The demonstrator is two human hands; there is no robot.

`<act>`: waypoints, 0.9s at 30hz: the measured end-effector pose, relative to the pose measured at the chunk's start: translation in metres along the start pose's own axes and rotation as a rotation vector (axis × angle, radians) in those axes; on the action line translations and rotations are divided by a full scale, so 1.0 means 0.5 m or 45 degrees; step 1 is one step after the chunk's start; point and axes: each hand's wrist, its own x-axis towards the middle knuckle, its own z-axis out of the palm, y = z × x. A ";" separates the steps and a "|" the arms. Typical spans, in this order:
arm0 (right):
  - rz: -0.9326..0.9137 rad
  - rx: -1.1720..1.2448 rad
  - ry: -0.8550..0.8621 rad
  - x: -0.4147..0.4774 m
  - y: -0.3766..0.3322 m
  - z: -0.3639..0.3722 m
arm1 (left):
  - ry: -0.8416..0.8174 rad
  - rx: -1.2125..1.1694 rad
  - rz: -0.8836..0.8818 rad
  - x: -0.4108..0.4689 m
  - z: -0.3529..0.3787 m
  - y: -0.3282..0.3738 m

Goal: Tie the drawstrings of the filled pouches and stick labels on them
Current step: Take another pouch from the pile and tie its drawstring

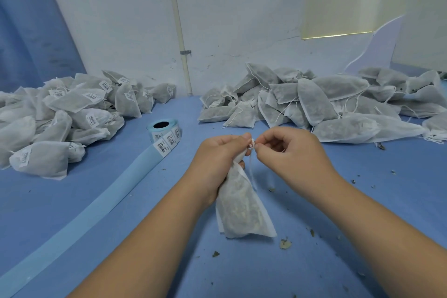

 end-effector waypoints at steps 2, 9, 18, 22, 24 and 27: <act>-0.002 -0.001 0.007 -0.001 0.000 0.000 | 0.032 0.021 0.034 0.000 0.002 0.000; 0.001 -0.173 0.040 0.001 0.005 0.000 | 0.092 0.290 0.155 0.000 0.005 -0.001; 0.255 0.115 -0.020 0.013 0.005 -0.023 | 0.028 0.412 0.173 0.005 -0.009 -0.006; 0.382 0.743 -0.063 0.021 -0.002 -0.038 | -0.022 0.416 0.174 0.008 -0.014 -0.011; 0.402 0.972 -0.125 0.023 -0.004 -0.040 | -0.034 0.429 0.183 0.011 -0.014 -0.014; 0.480 1.185 -0.207 0.025 -0.005 -0.038 | -0.042 0.443 0.196 0.013 -0.015 -0.016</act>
